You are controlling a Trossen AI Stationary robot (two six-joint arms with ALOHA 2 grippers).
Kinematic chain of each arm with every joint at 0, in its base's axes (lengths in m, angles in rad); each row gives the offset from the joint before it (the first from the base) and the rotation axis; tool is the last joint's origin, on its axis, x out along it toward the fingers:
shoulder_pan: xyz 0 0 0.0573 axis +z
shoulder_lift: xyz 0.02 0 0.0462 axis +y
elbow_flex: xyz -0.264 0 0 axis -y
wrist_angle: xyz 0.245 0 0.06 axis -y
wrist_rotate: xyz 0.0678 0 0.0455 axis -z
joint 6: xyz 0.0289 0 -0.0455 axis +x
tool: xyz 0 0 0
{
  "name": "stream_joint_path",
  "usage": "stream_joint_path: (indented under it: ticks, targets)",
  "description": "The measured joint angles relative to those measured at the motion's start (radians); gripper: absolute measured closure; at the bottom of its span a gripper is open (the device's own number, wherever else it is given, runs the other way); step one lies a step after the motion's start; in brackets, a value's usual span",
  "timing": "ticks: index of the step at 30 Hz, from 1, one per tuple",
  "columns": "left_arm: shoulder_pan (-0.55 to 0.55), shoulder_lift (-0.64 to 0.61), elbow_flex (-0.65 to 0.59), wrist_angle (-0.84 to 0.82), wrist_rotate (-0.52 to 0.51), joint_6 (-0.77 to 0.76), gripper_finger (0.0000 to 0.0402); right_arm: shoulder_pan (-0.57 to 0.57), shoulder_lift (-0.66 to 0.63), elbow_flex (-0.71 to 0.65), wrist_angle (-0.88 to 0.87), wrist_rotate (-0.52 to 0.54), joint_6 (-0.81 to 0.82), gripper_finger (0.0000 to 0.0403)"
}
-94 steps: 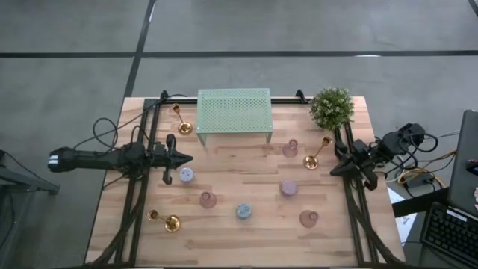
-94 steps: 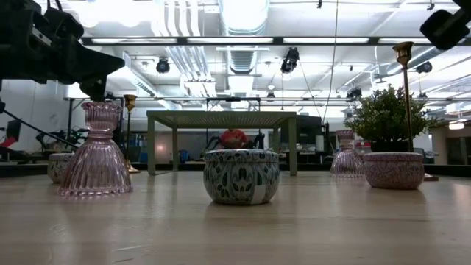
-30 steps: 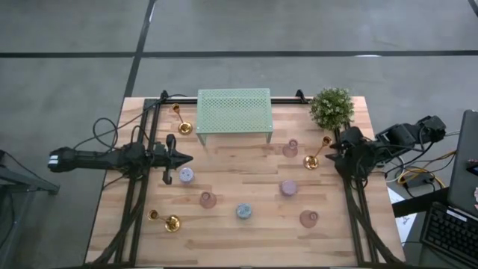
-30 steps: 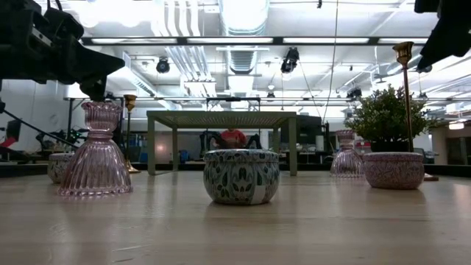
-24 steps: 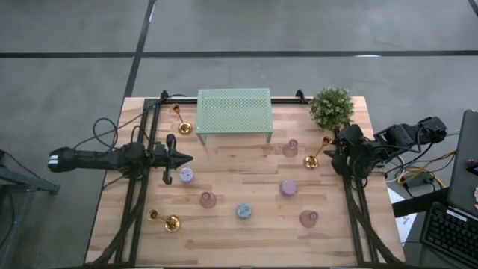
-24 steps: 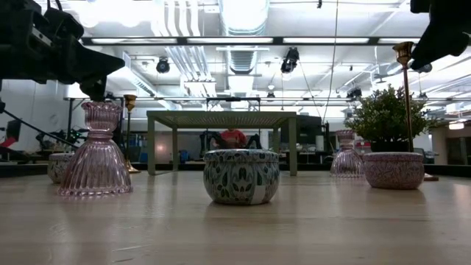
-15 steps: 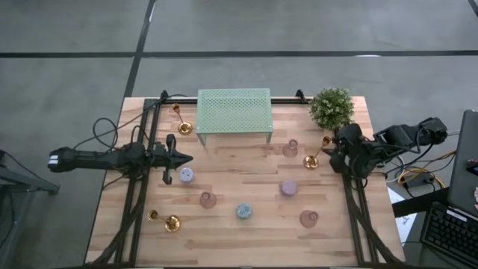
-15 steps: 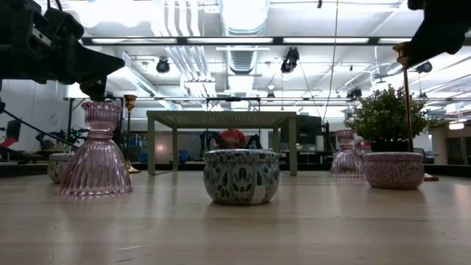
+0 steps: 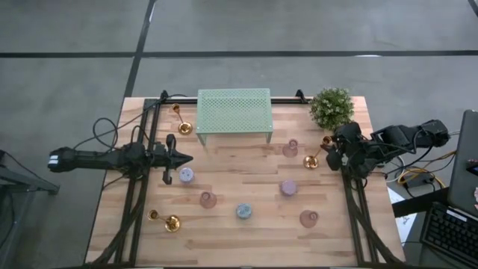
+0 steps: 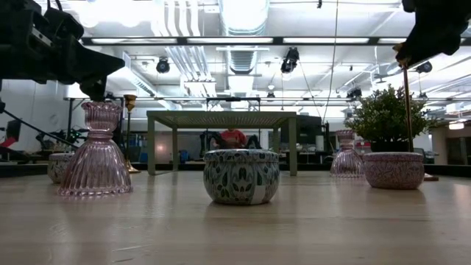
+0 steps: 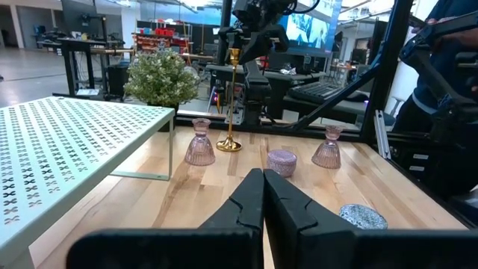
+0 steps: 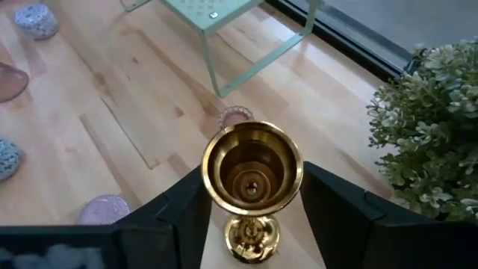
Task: Pick & Place candle stick holders
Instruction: Put the right gold candle holder on the shelf
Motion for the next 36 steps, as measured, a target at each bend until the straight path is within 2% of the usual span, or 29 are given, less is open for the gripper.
stream_joint_path:
  ticks: [13,22,30,36]
  targets:
    - [0.0,0.0,0.0,0.001,0.0,0.0,0.0394,0.001,0.002,0.0,0.015,0.001,-0.005,0.0295]
    - [0.0,0.0,0.0,0.001,0.0,0.0,0.0394,0.001,0.002,0.0,0.015,0.0,-0.016,0.0287]
    - [0.0,0.0,0.0,0.001,0.0,0.0,0.0394,0.001,0.001,0.0,0.017,-0.001,-0.027,0.0302]
    - [0.0,0.0,0.0,0.001,0.0,0.0,0.0394,0.001,0.001,0.013,0.015,-0.005,-0.045,0.0298]
